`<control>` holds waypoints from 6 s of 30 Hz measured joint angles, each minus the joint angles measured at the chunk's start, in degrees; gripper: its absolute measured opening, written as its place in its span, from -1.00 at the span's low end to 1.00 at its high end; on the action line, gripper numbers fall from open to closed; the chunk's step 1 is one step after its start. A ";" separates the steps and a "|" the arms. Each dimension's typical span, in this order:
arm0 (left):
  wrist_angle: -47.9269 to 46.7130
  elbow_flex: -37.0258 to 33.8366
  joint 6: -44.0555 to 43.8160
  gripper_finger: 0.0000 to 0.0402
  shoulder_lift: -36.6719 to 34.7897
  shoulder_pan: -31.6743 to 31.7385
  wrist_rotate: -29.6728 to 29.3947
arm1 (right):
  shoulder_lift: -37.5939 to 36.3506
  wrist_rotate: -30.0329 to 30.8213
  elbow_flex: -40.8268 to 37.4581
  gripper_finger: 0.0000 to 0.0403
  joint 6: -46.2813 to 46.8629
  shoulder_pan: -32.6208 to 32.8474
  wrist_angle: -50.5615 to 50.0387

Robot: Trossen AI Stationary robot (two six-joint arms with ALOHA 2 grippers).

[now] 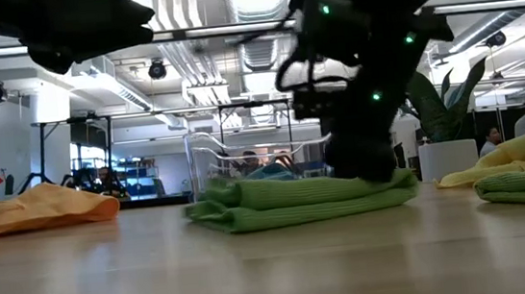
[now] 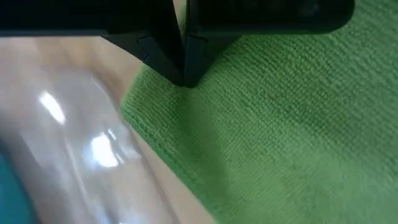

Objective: Fold microfiber towels
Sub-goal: Fold the green microfiber cloth, then fold the orange microfiber cloth

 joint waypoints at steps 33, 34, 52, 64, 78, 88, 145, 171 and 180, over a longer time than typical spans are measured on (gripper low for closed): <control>-117.11 18.95 -9.64 -0.09 -9.13 46.94 67.49 | -27.47 5.91 -6.35 -0.74 -12.54 0.90 6.15; -118.45 18.94 -7.26 -0.09 -7.18 48.73 67.86 | -27.47 5.91 -6.35 -0.70 -12.42 0.93 5.90; -115.84 18.18 3.13 -0.19 11.29 55.63 60.65 | -27.47 5.47 -6.76 -0.48 -10.58 1.69 0.94; -114.16 12.70 1.04 -0.97 10.24 55.03 63.01 | -27.47 5.44 -6.85 -0.50 -9.71 2.08 0.44; -116.87 28.00 -14.63 -1.00 -7.31 35.84 74.10 | -27.47 5.46 -6.85 -0.51 -10.78 2.06 -0.02; -81.11 33.31 -17.97 -1.00 -15.06 16.89 63.40 | -24.42 -2.50 -6.85 -0.51 -21.77 4.19 17.67; -78.43 32.49 -16.67 -0.80 -8.50 16.47 52.80 | 1.58 -25.28 34.77 -0.95 -35.07 2.67 -3.42; -52.42 20.31 -22.97 -0.25 14.17 16.02 64.28 | -6.79 -27.07 8.15 -0.96 -25.57 10.33 -12.09; -42.84 20.31 -22.67 -0.87 14.52 15.54 65.49 | -6.81 -27.05 7.29 -0.96 -25.60 10.35 -9.25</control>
